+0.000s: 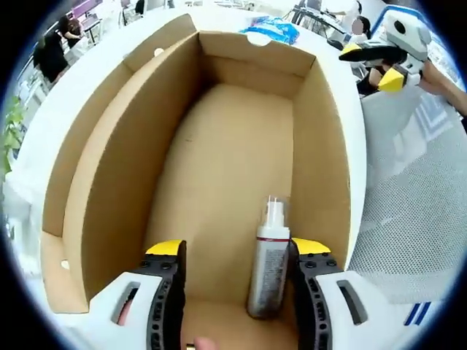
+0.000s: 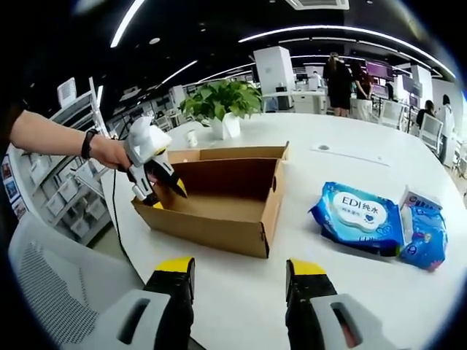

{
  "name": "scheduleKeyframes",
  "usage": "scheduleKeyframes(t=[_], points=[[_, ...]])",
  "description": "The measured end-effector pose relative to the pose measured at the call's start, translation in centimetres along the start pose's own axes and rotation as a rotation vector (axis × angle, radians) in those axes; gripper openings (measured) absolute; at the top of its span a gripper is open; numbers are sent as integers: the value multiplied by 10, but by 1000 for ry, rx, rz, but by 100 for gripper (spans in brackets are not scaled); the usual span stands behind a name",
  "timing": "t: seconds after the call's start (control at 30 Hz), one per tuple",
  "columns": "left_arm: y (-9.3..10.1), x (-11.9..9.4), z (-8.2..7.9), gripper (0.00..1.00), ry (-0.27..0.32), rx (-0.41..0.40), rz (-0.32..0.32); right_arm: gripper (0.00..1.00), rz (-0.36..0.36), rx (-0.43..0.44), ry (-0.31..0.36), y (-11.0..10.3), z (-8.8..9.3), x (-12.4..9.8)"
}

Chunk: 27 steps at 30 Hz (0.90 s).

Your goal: Operate the shoe box by opening the lid, removing the specified soft item, and placing it in the target area until the item is outside and the box remains undamaged.

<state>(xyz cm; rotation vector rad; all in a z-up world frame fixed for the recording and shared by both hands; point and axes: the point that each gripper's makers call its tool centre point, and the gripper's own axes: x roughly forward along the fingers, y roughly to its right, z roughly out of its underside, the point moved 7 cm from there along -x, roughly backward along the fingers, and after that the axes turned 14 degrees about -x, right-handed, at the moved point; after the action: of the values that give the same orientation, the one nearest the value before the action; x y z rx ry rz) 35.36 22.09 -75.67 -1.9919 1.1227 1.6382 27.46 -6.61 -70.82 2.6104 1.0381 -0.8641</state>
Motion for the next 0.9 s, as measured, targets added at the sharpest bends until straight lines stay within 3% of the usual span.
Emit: scheduleKeyframes(t=[0.17, 0.3, 0.4, 0.73, 0.9], points=[[-1, 3, -3, 61, -8, -14, -24, 48, -10, -8, -11, -3, 1, 2], [-7, 4, -5, 52, 0, 20, -107, 48, -13, -13, -11, -5, 1, 2], [-3, 5, -5, 50, 22, 0, -82, 47, -11, -11, -17, -4, 2, 1], [0, 14, 5, 36, 1, -25, -70, 47, -18, -6, -17, -4, 2, 3], [2, 20, 6, 23, -16, -14, -79, 47, -26, -10, -24, -6, 3, 3]])
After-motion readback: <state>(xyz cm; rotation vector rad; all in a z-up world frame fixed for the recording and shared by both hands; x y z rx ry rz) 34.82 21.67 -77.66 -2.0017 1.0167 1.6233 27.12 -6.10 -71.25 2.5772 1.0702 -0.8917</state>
